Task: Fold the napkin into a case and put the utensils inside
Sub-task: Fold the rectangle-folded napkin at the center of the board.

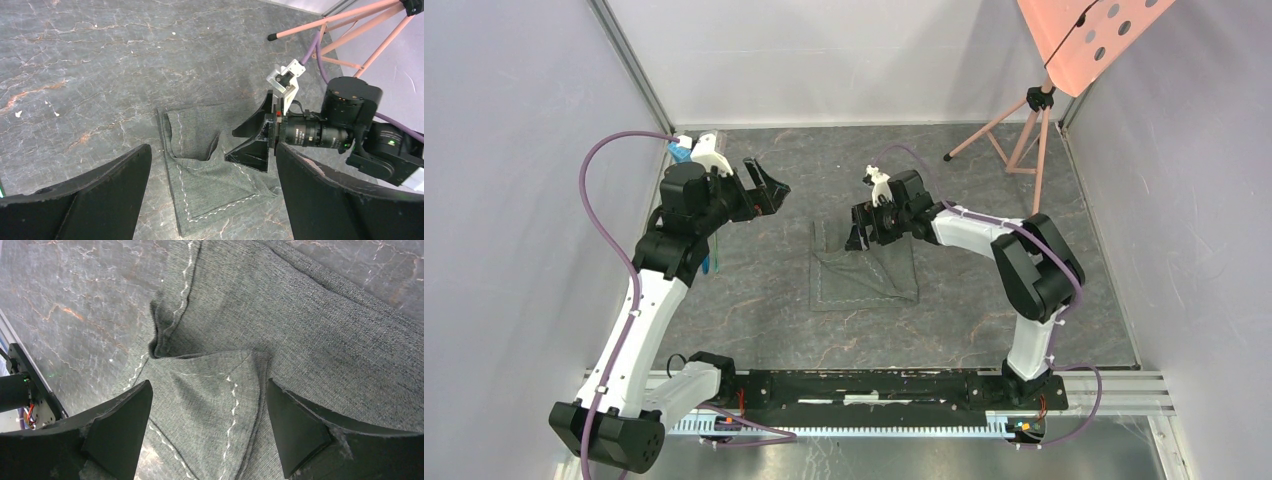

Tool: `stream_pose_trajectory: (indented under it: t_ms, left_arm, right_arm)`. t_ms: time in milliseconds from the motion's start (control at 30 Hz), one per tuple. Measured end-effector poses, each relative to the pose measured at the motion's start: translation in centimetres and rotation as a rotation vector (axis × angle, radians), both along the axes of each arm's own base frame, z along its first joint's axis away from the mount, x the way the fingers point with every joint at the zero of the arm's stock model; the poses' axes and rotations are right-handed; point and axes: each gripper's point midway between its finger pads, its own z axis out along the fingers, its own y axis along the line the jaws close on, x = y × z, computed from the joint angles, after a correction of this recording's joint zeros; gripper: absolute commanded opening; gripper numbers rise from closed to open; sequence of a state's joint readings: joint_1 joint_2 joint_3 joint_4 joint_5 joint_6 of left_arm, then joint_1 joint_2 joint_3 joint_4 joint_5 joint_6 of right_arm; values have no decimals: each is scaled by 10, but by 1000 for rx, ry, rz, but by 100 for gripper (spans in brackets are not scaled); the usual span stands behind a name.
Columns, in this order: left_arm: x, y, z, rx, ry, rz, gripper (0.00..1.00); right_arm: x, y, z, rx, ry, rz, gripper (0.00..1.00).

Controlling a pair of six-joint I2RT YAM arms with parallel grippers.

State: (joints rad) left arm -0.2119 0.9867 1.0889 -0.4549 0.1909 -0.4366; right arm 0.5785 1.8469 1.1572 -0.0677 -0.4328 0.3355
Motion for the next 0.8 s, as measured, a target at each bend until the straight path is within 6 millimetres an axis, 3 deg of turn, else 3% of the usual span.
stream_pose_trajectory:
  t_ms: [233,533,633,800]
  left_arm:
    - [0,0,0,-1,0,-3,100]
    - [0,0,0,-1,1,-3,100]
    - [0,-1,-1,0,3,-3,100]
    - [2,-1,-3,2,10,-3,100]
  right_arm:
    - [-3,7,-21,57,39,39,89]
    - [-20,26,-14,162,65,101,86]
    - [-42,43,-13,181,87,147,86]
    - [-107,69,-2,189,119,248,88]
